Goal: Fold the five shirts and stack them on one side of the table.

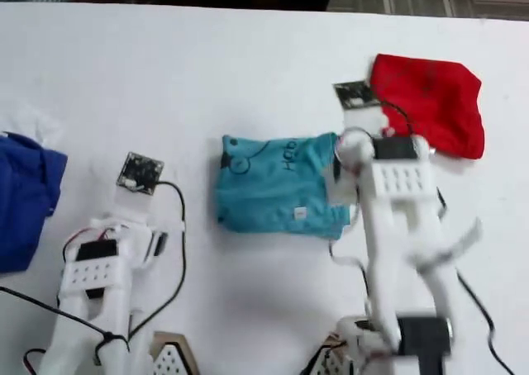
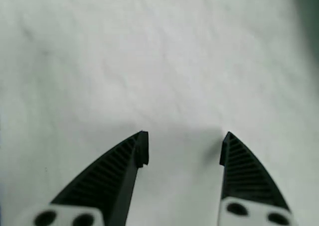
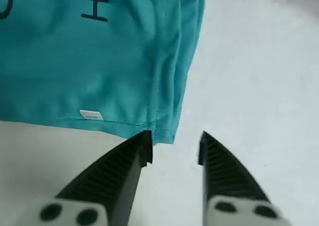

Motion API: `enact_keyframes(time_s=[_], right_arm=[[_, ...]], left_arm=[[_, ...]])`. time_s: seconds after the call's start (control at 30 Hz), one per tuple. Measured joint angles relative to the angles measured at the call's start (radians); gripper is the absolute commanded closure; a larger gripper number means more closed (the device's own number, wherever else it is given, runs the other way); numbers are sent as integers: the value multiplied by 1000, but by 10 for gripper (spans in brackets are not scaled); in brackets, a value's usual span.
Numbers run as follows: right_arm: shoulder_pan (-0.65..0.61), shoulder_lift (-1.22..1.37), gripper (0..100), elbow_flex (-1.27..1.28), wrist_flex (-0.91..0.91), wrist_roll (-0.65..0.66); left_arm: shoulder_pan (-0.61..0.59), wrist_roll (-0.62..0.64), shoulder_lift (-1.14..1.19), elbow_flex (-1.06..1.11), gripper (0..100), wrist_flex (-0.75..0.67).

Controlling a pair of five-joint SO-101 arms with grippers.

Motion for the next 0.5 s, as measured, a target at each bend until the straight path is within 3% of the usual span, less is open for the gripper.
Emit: enact_keyframes(time_s=[0.23,0.5], right_arm=[[-3,404,715,-399,219,-6],[-35,620,715,-605,249,-32]], left_arm=[[2,0,-3,38,749,-72],[2,0,-3,38,749,-75]])
